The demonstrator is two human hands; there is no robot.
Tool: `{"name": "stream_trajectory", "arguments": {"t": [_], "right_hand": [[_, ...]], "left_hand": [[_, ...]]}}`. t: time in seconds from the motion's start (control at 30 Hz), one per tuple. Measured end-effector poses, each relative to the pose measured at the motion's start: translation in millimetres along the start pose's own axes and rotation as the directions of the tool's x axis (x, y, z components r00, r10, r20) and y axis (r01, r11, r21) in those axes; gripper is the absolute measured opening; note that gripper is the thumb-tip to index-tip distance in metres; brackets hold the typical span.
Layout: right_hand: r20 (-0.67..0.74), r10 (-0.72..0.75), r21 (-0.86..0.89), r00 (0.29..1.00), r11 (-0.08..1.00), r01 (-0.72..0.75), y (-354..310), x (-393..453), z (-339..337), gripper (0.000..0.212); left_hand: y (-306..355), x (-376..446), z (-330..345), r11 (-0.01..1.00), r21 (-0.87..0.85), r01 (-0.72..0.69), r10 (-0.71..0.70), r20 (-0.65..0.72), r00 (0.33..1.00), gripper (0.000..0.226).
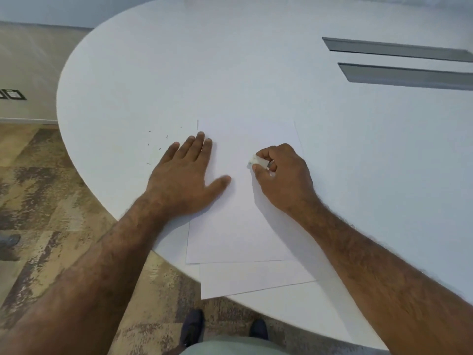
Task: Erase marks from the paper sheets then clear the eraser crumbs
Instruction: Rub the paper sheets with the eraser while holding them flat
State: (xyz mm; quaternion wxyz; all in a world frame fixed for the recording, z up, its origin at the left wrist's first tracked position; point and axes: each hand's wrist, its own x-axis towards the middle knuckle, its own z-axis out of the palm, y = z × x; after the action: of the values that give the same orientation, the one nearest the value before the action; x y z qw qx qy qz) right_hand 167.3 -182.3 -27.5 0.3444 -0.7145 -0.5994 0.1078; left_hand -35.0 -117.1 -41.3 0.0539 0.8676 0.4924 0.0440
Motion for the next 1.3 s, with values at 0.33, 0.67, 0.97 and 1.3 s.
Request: {"name": "stream_trajectory", "arguments": {"t": [0.33,0.67,0.97,1.3], "right_hand": [[0.128,0.018,-0.141,0.992,0.990,0.000,-16.5,15.5,-3.8,0.020],[0.053,0.101,-0.174,0.993,0.981,-0.091,-2.6,57.1,-4.6,0.019],[0.121,-0.030,-0.137,0.992,0.989,0.047,-4.4,61.7,-0.7,0.023],[0.137,-0.082,-0.149,0.987,0.984,0.102,-3.6,85.8,12.7,0.022]], "left_hand": [[5.6,-1.2,-0.1,0.999,-0.037,0.033,-0.034,-0.012,0.999,0.135],[5.0,-0.4,-1.0,0.998,-0.053,0.033,-0.033,-0.004,0.999,0.136],[5.8,0.3,-3.0,0.998,-0.044,0.036,-0.035,0.028,0.999,0.135],[6.9,0.1,-4.1,0.998,-0.042,0.041,-0.039,0.053,0.998,0.134]]}}
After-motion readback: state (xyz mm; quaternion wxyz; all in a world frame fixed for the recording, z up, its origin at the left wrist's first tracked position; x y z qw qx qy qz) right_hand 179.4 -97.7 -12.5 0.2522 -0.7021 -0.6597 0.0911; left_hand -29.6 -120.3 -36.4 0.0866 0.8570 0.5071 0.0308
